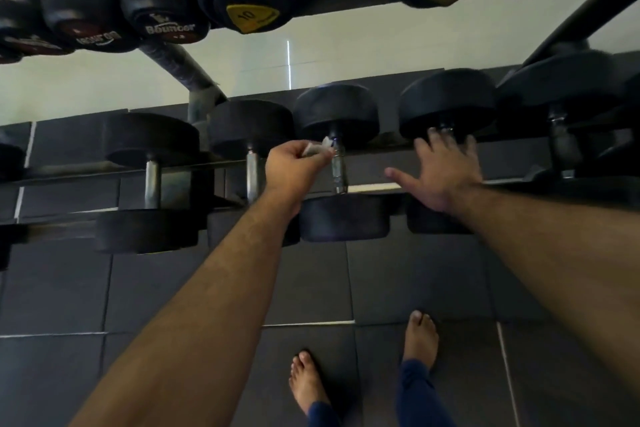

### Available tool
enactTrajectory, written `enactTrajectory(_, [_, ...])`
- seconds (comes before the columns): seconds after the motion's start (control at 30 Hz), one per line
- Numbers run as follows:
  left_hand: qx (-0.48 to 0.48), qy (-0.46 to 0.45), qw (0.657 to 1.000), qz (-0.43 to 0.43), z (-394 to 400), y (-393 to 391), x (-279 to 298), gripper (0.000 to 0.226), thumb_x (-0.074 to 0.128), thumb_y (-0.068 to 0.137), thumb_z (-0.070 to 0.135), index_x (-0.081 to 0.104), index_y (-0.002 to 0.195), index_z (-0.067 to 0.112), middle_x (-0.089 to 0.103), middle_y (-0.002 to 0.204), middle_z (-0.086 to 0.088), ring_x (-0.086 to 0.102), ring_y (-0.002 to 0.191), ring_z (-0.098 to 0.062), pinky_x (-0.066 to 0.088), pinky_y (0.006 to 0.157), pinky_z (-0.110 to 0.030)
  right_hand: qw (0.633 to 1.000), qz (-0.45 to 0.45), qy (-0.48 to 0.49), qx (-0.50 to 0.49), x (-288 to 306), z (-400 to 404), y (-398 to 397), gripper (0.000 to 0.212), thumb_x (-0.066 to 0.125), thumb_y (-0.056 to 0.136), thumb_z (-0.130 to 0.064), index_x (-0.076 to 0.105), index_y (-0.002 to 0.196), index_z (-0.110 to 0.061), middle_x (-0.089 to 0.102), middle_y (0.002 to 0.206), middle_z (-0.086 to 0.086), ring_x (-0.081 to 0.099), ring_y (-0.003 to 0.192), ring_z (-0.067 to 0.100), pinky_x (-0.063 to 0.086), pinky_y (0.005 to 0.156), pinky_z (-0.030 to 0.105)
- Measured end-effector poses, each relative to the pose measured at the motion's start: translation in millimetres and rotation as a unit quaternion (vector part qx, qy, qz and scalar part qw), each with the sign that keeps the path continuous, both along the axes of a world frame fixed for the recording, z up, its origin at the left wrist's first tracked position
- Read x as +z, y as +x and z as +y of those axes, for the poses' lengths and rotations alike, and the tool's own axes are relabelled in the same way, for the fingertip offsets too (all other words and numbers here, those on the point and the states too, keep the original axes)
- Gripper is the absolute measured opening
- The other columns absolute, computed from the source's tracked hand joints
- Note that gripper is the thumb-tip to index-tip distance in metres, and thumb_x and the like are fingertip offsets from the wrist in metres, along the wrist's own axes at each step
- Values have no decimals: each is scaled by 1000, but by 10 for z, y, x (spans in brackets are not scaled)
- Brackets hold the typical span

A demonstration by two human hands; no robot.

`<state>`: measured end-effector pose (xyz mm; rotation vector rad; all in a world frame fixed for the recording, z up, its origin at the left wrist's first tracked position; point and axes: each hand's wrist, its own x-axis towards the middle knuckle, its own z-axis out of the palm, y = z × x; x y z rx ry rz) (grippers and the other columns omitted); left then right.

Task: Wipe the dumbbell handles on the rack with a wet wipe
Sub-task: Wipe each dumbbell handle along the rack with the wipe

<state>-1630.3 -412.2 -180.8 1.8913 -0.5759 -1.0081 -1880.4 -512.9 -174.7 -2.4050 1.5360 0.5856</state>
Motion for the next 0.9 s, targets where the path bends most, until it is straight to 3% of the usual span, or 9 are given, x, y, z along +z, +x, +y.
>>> enactTrajectory(0.1, [-32,71,980,-186,-177,-175,-72,23,83,81,41,80,95,23,77,81,7,73,80,-11,61,76,-31,998,20,61,-12,-54,-93,-431,141,8,65,-112,12,172,-20,3,181,10,6,166,32,12,129,65])
enactTrajectory(0.23, [-81,101,944,-303,-336,-316,-174,12,70,95,30,75,103,22,74,89,0,67,87,-20,44,71,-27,999,6,36,26,-125,-4,-610,139,16,61,-115,35,166,-25,16,179,8,16,163,33,16,129,64])
enactTrajectory(0.33, [-128,97,914,-372,-418,-361,-284,22,68,92,20,79,110,24,73,97,-8,63,97,-27,47,79,-31,997,9,77,4,-86,-79,-525,151,11,53,-119,25,170,-25,3,181,7,12,164,36,12,129,65])
enactTrajectory(0.47, [-203,71,858,-467,-561,-394,-349,22,67,83,6,81,98,15,75,99,-9,64,92,-37,51,76,-40,988,-1,124,-95,-85,-176,-384,158,7,49,-120,-2,173,-22,-9,181,6,1,166,37,5,128,69])
enactTrajectory(0.6, [-298,107,810,-494,-648,-353,-483,20,62,95,18,80,104,19,76,105,-5,65,99,-34,52,80,-38,991,-20,73,-111,-157,-158,-410,155,12,54,-118,-2,173,-20,-2,181,10,5,165,38,10,127,67])
enactTrajectory(0.7, [-401,96,764,-497,-596,-209,-584,26,63,84,11,81,102,19,77,105,-6,68,100,-34,58,85,-37,993,-23,48,-107,-182,-144,-402,152,12,58,-117,6,173,-19,2,180,12,9,164,39,12,127,68])
enactTrajectory(0.8, [-555,139,703,-423,-484,-119,-432,27,72,85,12,82,103,30,74,111,-2,68,105,-27,54,89,-31,994,-16,43,-100,-146,-144,-365,151,12,59,-116,12,172,-17,6,180,12,11,164,39,13,128,68])
enactTrajectory(0.87, [-576,149,704,-387,-481,-85,-323,30,70,89,13,82,109,32,76,114,2,69,106,-23,49,89,-27,994,-11,41,-97,-128,-128,-350,150,12,60,-116,14,172,-17,8,180,12,11,164,39,14,128,68])
enactTrajectory(0.9, [-551,130,726,-391,-508,-89,-321,30,70,89,11,83,108,29,78,111,1,70,104,-24,50,89,-27,995,-7,40,-96,-126,-128,-347,149,12,60,-116,15,172,-17,9,180,12,11,164,39,15,128,68])
